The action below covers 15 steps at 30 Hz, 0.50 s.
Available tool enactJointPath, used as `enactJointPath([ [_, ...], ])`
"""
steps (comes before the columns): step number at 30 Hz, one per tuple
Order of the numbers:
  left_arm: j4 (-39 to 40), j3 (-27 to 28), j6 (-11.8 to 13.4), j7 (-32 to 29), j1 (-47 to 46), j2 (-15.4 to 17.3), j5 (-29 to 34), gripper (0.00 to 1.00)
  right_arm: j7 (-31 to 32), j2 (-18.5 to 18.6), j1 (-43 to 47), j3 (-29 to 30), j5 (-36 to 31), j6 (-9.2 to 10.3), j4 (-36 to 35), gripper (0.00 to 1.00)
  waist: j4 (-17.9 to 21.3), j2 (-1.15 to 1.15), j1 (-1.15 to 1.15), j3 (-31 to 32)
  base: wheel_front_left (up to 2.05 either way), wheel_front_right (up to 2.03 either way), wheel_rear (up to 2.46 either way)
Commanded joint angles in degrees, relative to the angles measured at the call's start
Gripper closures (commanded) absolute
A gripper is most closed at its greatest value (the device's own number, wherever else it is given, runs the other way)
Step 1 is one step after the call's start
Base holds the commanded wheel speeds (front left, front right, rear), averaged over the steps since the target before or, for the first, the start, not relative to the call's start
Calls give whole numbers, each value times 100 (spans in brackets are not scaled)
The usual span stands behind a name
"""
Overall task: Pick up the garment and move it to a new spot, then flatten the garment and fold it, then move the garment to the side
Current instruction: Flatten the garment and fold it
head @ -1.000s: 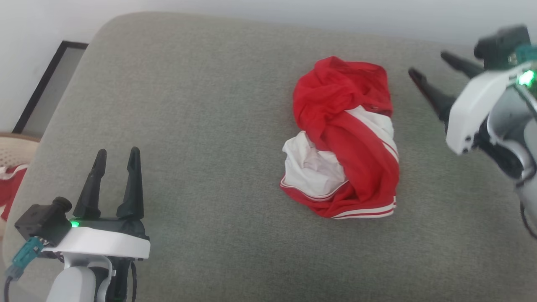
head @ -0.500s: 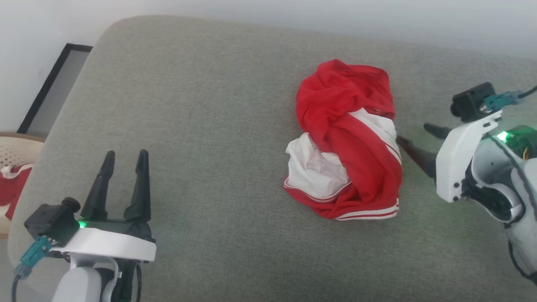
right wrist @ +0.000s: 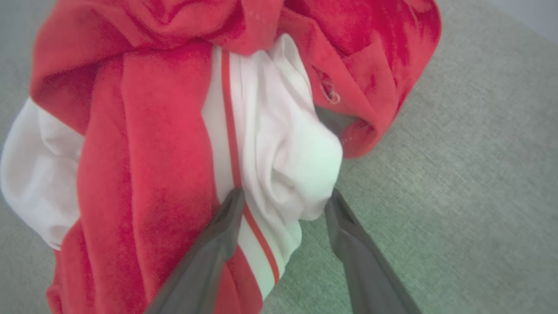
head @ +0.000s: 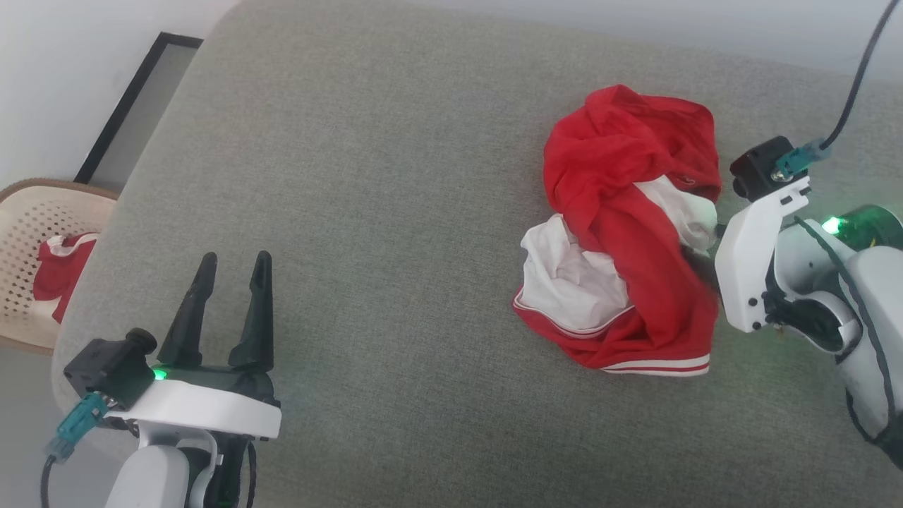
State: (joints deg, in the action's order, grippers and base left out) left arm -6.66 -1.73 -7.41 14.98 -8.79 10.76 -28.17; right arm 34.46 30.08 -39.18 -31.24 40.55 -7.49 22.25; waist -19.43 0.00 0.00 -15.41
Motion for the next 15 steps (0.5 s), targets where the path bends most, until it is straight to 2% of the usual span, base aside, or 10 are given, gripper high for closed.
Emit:
enactJointPath([
  [1,-2,1,-10,28,-72,-3,-15,0,-38,-12,-51,-8,14,0,8,100,-19,0,0,-21,0,0,0],
  [4,-6,29,-10,28,-66,-20,-12,0,-188,0,-151,-11,87,0,42,100,-16,0,0,-38,0,0,0],
  [9,-3,122,-10,27,-6,2,18,0,-348,227,-201,66,149,0,-144,100,91,0,0,-6,0,0,0],
  [15,35,206,-9,28,25,50,56,0,-461,610,120,537,223,0,-491,100,301,0,0,38,0,0,0],
])
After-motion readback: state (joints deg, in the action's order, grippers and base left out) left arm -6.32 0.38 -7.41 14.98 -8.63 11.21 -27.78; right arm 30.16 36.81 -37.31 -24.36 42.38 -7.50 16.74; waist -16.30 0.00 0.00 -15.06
